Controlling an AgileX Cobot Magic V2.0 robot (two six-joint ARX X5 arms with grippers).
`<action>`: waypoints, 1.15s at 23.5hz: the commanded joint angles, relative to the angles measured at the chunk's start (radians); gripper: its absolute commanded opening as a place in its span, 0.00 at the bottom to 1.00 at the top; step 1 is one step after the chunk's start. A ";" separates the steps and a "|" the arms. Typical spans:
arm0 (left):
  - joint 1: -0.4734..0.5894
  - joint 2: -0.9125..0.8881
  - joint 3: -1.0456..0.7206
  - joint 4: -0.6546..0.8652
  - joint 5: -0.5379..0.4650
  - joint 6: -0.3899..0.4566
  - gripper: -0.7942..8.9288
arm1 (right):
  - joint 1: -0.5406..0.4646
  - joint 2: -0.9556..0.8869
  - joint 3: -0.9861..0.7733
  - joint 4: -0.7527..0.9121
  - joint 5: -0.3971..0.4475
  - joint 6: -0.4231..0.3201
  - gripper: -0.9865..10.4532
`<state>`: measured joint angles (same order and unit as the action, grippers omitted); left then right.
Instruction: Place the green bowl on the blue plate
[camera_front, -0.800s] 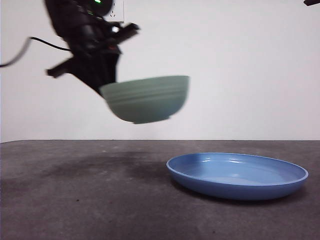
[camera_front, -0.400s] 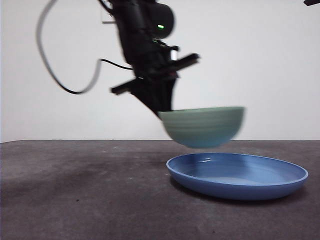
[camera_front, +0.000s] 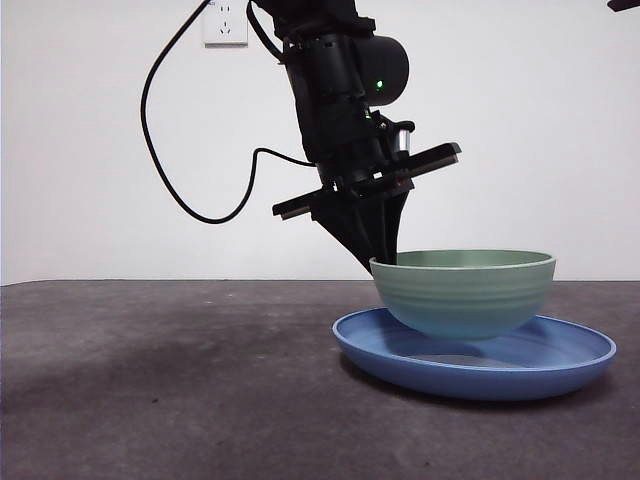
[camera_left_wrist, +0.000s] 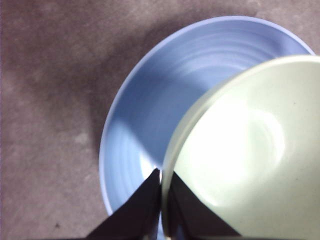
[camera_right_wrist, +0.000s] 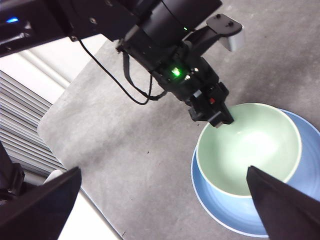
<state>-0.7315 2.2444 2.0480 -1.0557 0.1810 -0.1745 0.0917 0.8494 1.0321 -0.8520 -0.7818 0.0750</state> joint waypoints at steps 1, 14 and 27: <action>-0.016 0.031 0.033 0.007 -0.008 -0.002 0.10 | 0.004 0.006 0.019 0.006 0.001 -0.012 0.62; -0.026 0.072 0.033 -0.003 -0.047 0.005 0.11 | 0.004 0.006 0.019 0.006 0.039 -0.023 0.62; -0.015 0.009 0.041 -0.053 -0.024 -0.016 0.66 | 0.004 0.006 0.019 0.005 0.040 -0.023 0.62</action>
<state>-0.7464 2.2711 2.0602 -1.1122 0.1593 -0.2001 0.0917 0.8494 1.0321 -0.8524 -0.7406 0.0624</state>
